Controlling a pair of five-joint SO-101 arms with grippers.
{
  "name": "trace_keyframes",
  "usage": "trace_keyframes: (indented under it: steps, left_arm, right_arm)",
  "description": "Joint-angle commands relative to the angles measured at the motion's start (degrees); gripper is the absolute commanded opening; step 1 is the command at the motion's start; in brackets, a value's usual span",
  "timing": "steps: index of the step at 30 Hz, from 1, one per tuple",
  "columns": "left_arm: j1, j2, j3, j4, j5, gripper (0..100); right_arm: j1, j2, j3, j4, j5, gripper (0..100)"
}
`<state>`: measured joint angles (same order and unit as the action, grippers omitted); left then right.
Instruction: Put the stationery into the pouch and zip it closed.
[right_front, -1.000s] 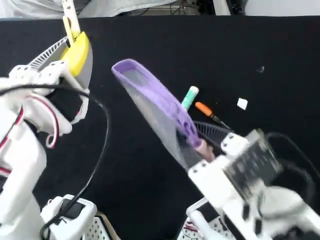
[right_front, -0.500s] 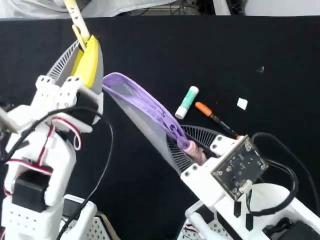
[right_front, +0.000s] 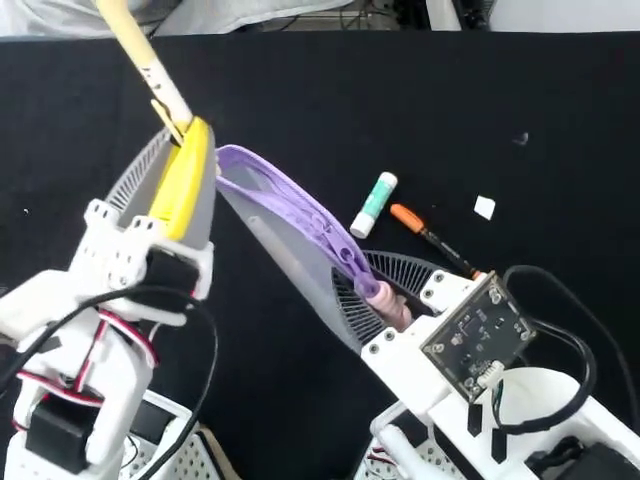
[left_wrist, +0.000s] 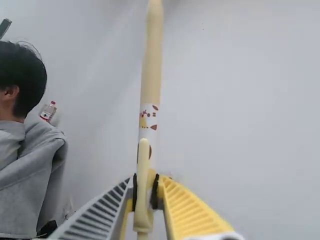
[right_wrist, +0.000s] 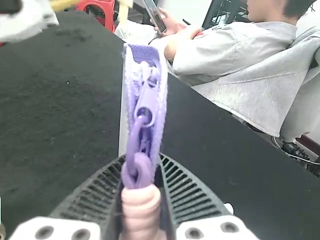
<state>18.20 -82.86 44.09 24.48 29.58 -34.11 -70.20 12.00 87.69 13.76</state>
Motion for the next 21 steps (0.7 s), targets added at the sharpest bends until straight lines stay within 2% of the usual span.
trace_keyframes:
  steps: [1, 7, 16, 21]
  left_arm:
    - [1.0, -0.9, 1.5, -0.7, 0.4, 3]
    - [1.1, -1.0, 5.2, -1.0, 0.4, 3]
    - [1.2, -1.1, 14.9, -11.2, 0.3, 3]
    - [1.3, -1.1, 16.2, -11.6, 0.2, 3]
  right_arm:
    - [-0.8, -3.1, 0.6, -2.0, 0.3, 1.1]
    - [-0.8, -8.1, 5.3, -5.6, 0.4, 1.1]
    - [-0.8, -8.1, 5.3, -6.1, 0.3, 1.1]
    - [-0.8, -8.1, 5.4, -6.2, 0.4, 1.1]
